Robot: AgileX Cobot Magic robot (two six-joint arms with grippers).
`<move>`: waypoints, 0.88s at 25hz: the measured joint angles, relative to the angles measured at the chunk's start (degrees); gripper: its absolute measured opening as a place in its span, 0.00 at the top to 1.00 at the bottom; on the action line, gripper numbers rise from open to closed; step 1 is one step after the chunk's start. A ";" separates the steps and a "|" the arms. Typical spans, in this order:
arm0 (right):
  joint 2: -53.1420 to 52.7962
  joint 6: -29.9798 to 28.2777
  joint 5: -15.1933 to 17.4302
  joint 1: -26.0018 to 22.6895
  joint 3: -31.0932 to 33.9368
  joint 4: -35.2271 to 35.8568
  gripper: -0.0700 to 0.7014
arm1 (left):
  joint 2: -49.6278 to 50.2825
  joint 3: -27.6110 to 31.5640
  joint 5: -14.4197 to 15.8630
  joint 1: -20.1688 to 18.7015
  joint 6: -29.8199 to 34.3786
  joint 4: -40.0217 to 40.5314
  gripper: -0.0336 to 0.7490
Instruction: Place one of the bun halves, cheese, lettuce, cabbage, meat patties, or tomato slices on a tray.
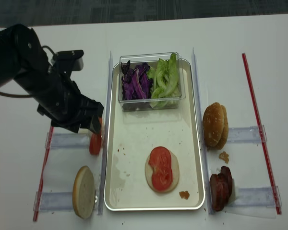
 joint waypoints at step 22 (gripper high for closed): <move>0.00 0.00 0.00 0.00 0.00 0.00 0.29 | -5.59 -1.27 2.77 5.60 -10.94 16.48 0.38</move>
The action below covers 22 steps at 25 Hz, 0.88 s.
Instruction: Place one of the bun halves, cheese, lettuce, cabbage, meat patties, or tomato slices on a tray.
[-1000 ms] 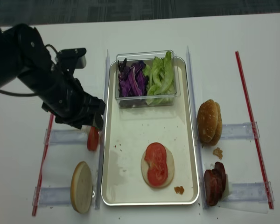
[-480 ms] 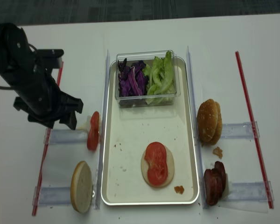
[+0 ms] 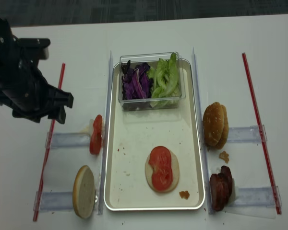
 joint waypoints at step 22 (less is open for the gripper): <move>0.00 0.00 0.00 0.00 0.00 0.00 0.29 | -28.00 9.97 6.33 0.03 -2.29 0.00 0.38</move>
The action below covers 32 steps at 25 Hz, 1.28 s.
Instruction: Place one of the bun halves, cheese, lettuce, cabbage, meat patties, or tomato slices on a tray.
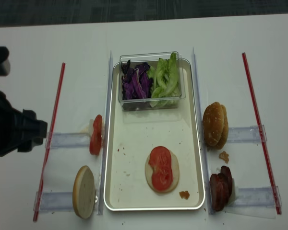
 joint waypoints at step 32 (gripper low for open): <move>0.00 -0.13 0.00 0.00 0.00 0.00 0.29 | -31.79 20.15 2.94 0.00 -0.86 0.00 0.39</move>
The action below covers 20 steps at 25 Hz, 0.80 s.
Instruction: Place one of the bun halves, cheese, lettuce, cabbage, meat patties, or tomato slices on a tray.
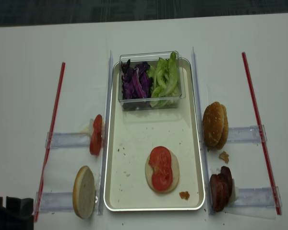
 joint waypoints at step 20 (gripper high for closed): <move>0.00 0.00 0.00 0.00 0.00 0.00 0.29 | -21.94 1.45 0.04 0.09 0.91 1.14 0.39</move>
